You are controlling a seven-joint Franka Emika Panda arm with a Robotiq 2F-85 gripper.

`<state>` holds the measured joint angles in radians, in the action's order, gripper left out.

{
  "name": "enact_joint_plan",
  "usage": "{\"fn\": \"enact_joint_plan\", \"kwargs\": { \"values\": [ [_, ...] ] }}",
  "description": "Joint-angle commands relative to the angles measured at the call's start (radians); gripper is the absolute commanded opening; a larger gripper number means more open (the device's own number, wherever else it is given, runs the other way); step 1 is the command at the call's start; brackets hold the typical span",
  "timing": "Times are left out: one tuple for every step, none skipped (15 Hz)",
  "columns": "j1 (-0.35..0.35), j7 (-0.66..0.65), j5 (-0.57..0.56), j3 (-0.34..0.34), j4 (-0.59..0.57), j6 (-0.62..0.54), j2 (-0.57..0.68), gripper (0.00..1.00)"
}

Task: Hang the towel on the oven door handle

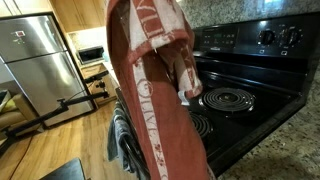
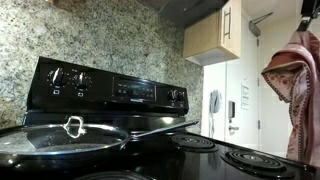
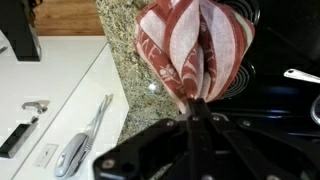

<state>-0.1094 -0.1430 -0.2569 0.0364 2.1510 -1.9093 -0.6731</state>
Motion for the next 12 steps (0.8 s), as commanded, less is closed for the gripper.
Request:
{"fn": "enact_joint_plan", "kwargs": {
  "values": [
    [-0.009, 0.005, 0.006, -0.006, 0.000, 0.001, 0.002, 0.01],
    [-0.009, 0.005, 0.006, -0.005, 0.002, 0.001, 0.003, 0.01],
    [-0.009, 0.005, 0.006, -0.004, 0.003, 0.001, 0.004, 0.01],
    [-0.009, 0.005, 0.006, -0.004, 0.004, 0.001, 0.004, 0.01],
    [-0.009, 0.005, 0.006, -0.004, 0.004, 0.001, 0.004, 0.00],
    [-0.031, -0.018, -0.026, -0.018, 0.001, 0.004, 0.016, 0.00],
    [-0.033, -0.015, -0.037, -0.019, 0.002, 0.008, 0.028, 0.00],
    [-0.031, -0.011, -0.041, -0.022, 0.008, 0.004, 0.031, 0.00],
    [-0.021, 0.005, -0.040, -0.026, 0.011, 0.011, 0.028, 0.00],
    [-0.013, 0.017, -0.046, -0.037, 0.013, 0.019, 0.022, 0.00],
    [-0.006, 0.023, -0.053, -0.050, 0.015, 0.019, 0.020, 0.00],
    [0.001, 0.021, -0.062, -0.069, 0.014, 0.022, 0.018, 0.00]
  ]
}}
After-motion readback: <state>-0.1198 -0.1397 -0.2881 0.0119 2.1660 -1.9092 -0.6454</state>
